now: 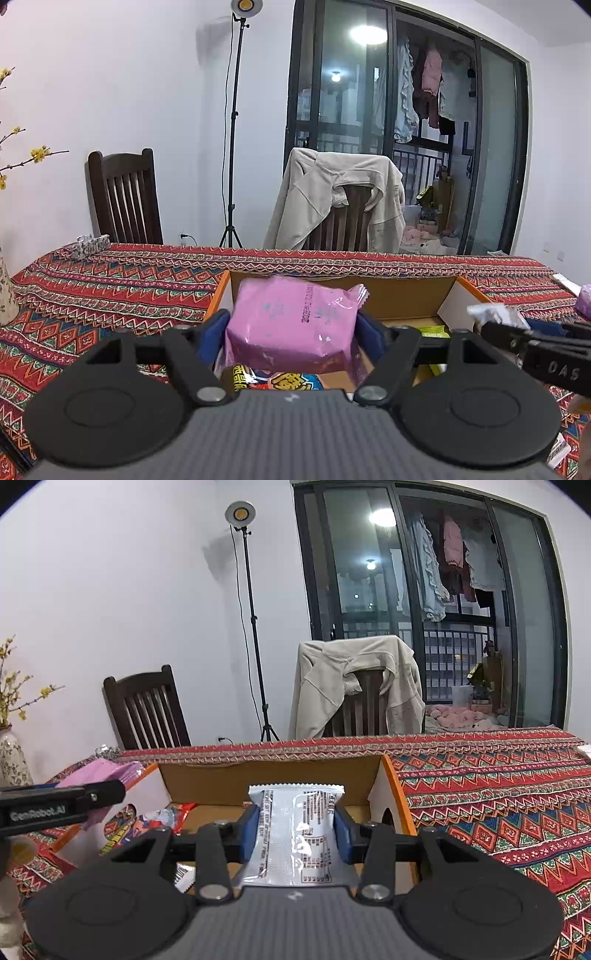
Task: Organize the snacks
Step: 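Carry the pink and white packets over the box and open both tools, then move both open tools back from the box to the snack pile, then grasp a torn white-and-orange packet with the left tool, then grasp a white packet with the right tool while the left tool holds its packet, then carry both packets into the box and open both tools to release them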
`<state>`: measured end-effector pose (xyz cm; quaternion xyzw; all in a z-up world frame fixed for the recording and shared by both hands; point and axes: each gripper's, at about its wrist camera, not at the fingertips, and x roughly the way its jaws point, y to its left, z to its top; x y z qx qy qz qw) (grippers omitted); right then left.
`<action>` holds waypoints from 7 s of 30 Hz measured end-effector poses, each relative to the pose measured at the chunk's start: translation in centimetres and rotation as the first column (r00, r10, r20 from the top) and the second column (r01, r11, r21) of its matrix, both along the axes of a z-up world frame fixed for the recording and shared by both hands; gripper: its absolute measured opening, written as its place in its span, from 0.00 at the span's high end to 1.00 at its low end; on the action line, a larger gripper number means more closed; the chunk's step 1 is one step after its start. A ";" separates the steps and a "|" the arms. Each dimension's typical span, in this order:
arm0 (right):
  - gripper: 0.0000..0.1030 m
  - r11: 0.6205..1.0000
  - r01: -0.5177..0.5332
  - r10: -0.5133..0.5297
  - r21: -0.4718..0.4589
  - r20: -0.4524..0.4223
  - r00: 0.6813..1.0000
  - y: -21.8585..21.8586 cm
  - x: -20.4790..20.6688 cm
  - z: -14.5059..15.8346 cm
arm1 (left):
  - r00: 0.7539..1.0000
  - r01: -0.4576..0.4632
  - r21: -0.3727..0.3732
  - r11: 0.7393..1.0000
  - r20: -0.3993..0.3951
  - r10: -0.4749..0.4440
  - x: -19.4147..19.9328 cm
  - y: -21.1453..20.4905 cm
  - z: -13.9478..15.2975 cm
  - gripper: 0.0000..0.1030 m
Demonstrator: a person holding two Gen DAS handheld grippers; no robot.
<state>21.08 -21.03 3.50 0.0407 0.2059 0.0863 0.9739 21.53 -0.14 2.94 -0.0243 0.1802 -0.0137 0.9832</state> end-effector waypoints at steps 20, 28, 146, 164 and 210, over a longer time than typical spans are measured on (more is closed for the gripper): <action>0.00 0.998 0.061 -0.061 -0.005 -0.027 0.998 -0.5 -0.4 0.2 | 0.999 -0.033 -0.033 0.999 -0.006 0.033 -0.6 0.3 0.7 0.00; 0.00 0.998 0.057 -0.057 -0.009 -0.012 0.998 -0.3 -0.8 0.6 | 0.999 -0.030 -0.025 0.999 -0.013 0.030 -0.6 -0.1 0.5 0.00; 0.52 0.999 -0.041 0.039 -0.015 -0.144 0.989 4.3 -18.1 -3.9 | 0.974 -0.143 -0.104 0.984 -0.189 0.121 -20.8 3.1 -3.5 0.80; 0.54 0.967 0.015 0.023 0.256 -0.145 0.989 -1.8 -17.4 -1.6 | 0.984 -0.108 -0.081 0.991 -0.147 0.096 -20.0 1.7 -1.4 0.80; 0.54 0.992 -0.031 0.035 0.122 -0.030 0.999 -1.4 -3.3 3.8 | 0.993 -0.041 -0.047 0.998 -0.117 0.035 -3.6 -2.5 3.1 0.80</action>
